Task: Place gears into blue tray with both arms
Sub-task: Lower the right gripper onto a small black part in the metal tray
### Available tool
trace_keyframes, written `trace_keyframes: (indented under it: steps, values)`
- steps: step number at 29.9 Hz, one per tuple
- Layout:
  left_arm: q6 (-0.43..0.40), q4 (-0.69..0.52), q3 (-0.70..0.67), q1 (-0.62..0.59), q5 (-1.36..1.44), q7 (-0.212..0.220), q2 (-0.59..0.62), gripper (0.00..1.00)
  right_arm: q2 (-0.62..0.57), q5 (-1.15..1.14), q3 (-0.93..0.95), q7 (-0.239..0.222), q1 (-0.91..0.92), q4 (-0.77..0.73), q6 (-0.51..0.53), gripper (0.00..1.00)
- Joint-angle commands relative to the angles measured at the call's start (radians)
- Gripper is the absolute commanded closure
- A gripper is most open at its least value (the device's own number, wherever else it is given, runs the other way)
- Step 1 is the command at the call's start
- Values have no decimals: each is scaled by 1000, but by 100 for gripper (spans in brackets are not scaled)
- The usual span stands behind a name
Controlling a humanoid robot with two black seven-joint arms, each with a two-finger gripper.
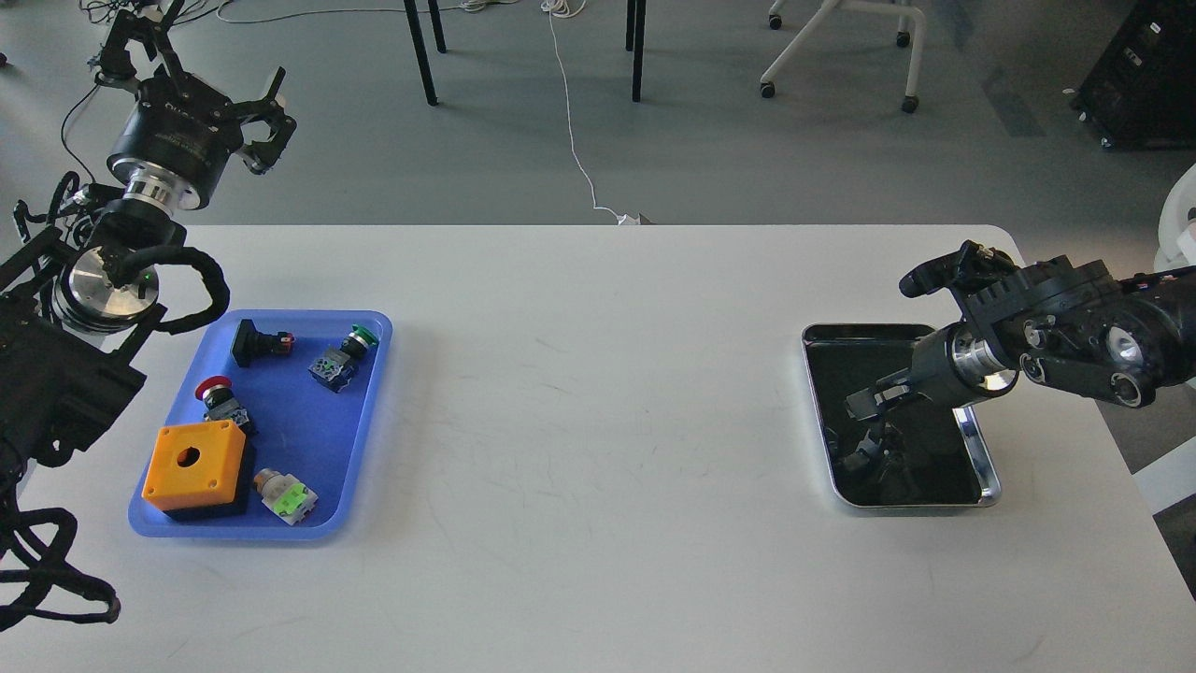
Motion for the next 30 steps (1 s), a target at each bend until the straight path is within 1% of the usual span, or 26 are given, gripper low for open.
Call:
trace_keyframes:
  steps: [1,30]
  values:
    - [0,0,0,0,0,0,0,2,0,0,0,0,0,0,0,40]
    - [0,0,0,0,0,0,0,2,0,0,0,0,0,0,0,40]
